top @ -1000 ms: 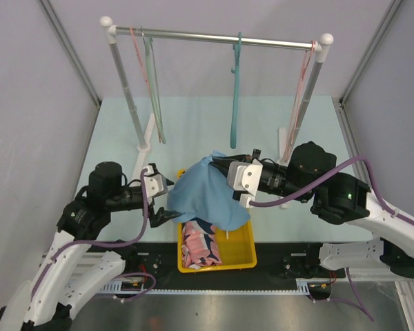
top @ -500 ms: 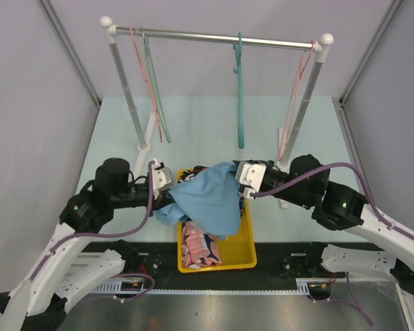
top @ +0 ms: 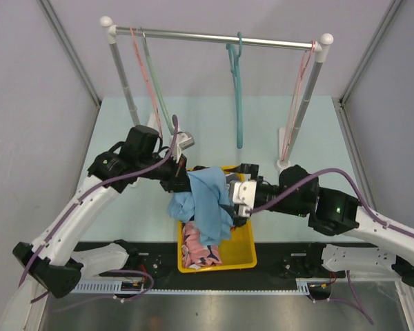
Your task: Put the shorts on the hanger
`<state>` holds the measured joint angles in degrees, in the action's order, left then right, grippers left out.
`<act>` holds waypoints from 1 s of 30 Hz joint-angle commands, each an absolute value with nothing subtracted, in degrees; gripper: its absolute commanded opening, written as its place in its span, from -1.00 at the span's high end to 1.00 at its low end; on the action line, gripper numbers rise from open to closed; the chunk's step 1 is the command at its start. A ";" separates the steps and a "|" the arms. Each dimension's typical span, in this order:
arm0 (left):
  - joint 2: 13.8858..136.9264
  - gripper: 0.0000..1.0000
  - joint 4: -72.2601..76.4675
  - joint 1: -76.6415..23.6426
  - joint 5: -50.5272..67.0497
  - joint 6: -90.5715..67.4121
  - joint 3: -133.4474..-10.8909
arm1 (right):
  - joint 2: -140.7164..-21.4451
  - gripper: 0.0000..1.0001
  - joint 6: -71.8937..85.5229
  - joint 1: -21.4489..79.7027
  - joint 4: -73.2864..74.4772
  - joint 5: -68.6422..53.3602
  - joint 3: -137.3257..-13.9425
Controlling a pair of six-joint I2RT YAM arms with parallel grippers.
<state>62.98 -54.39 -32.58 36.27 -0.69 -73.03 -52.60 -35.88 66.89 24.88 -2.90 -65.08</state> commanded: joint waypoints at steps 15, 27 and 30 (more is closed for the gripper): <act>65.30 0.80 -49.57 -32.87 33.05 -19.16 -72.51 | -76.28 -0.93 -68.36 91.67 8.80 15.01 -63.12; 63.37 0.74 -49.40 -32.78 30.94 -19.86 -68.91 | -88.33 -0.77 -75.67 87.45 1.68 32.07 -61.44; 63.19 0.71 -49.74 -32.78 31.37 -19.69 -69.17 | -88.07 0.11 -75.68 85.96 0.53 32.35 -62.13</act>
<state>65.45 -51.42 -32.62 30.96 -18.04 -68.58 -88.49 -73.08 87.42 6.00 27.22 -61.39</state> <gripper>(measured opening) 0.138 0.623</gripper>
